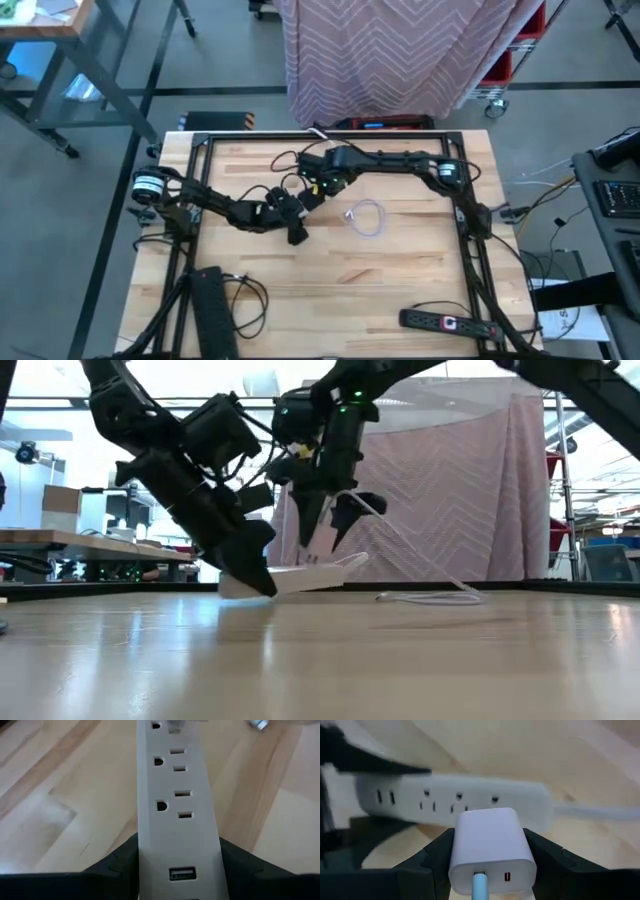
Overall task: Insert USB
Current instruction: Insert the pink charger adapter into the white outlet extension
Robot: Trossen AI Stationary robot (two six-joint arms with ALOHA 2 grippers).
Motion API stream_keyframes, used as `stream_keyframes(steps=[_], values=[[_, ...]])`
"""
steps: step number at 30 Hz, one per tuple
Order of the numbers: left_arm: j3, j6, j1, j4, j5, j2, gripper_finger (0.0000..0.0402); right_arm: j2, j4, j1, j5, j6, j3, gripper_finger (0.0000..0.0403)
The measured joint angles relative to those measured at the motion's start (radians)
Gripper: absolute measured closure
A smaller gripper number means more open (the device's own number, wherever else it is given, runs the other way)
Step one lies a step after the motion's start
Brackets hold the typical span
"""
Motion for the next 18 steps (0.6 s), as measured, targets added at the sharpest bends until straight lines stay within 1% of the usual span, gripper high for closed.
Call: stream_keyframes(steps=[5,9,18], values=[[0.001,-0.014,0.001,0.000,0.025,0.013,0.0226,0.109,-0.165,-0.007,-0.019,0.026,0.164,0.0223],[-0.010,-0.036,0.001,0.015,0.022,0.013,0.0226,0.161,-0.214,-0.006,-0.021,0.046,0.243,0.0223],[-0.017,-0.056,0.002,0.030,0.024,0.012,0.0226,0.164,-0.225,-0.025,-0.007,0.056,0.257,0.0223]])
